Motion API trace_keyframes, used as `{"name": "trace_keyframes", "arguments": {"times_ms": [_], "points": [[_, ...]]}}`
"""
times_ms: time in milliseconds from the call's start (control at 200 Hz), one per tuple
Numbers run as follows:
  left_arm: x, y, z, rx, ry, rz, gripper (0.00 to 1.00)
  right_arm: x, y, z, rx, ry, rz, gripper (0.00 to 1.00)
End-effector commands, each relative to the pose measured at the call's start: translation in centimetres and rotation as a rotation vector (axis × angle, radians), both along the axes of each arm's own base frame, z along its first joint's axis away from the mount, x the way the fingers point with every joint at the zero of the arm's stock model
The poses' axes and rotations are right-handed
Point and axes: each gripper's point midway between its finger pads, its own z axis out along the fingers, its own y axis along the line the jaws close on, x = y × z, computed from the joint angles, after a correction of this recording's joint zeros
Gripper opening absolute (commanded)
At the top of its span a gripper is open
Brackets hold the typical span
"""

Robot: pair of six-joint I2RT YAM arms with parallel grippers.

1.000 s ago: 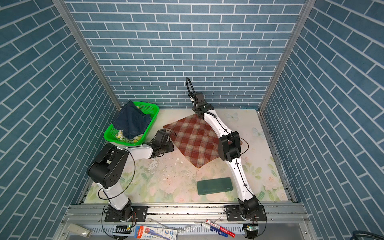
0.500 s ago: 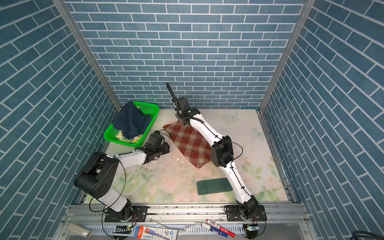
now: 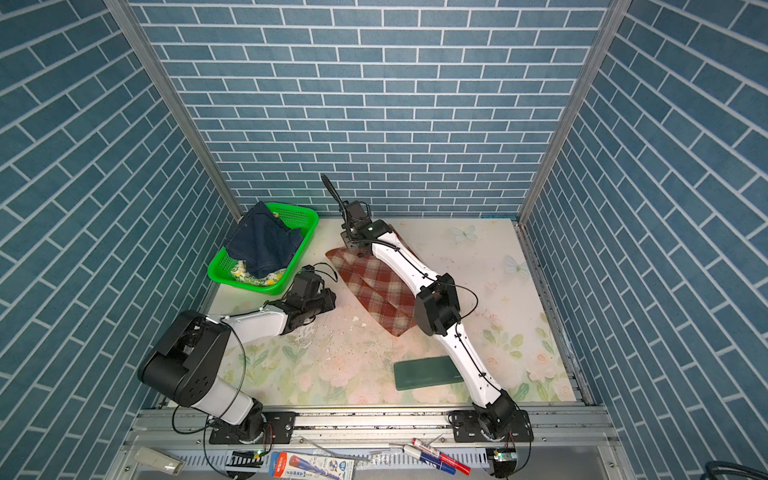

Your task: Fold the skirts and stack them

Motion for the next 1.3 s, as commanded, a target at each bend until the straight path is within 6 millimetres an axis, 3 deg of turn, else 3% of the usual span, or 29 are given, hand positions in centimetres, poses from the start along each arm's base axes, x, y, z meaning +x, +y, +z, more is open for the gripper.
{"name": "trace_keyframes", "arguments": {"times_ms": [0,100,110,140,330,530,720,1000,1210,1240,1255,1295], "points": [[0.2,0.3,-0.2,-0.005,0.001,0.013,0.38,-0.6,-3.0,5.1,0.067,-0.018,-0.052,0.66],[0.3,-0.2,-0.5,-0.006,0.014,-0.003,0.38,-1.6,-6.4,4.2,0.022,-0.002,-0.114,0.64],[0.4,-0.2,-0.5,-0.005,0.014,-0.006,0.38,-1.7,-6.8,3.3,0.013,0.012,-0.122,0.64],[0.3,-0.3,-0.6,-0.001,0.020,-0.009,0.39,-2.2,-8.1,4.0,0.032,0.011,-0.148,0.64],[0.7,-1.9,-0.4,0.081,0.018,-0.076,0.39,-4.9,-16.1,-1.4,0.132,0.166,-0.322,0.63],[-0.8,-5.2,-1.9,0.159,0.049,-0.190,0.38,-5.7,-21.1,-5.1,0.185,0.258,-0.413,0.63],[-2.7,-7.9,-3.9,0.206,0.087,-0.266,0.38,-4.9,-22.4,-7.5,0.187,0.295,-0.436,0.63],[-5.1,-11.8,-5.4,0.231,0.119,-0.347,0.38,-2.7,-22.2,-11.1,0.204,0.336,-0.415,0.62],[-6.6,-15.4,-5.1,0.225,0.114,-0.411,0.37,0.2,-20.5,-12.4,0.194,0.346,-0.336,0.58],[-6.9,-16.1,-5.0,0.220,0.110,-0.426,0.36,0.7,-20.0,-11.9,0.204,0.336,-0.316,0.58],[-7.0,-16.5,-4.9,0.217,0.109,-0.435,0.36,0.7,-19.6,-13.0,0.206,0.360,-0.299,0.58],[-7.3,-17.6,-4.7,0.212,0.102,-0.456,0.36,1.1,-18.9,-13.3,0.221,0.363,-0.270,0.57]]}}
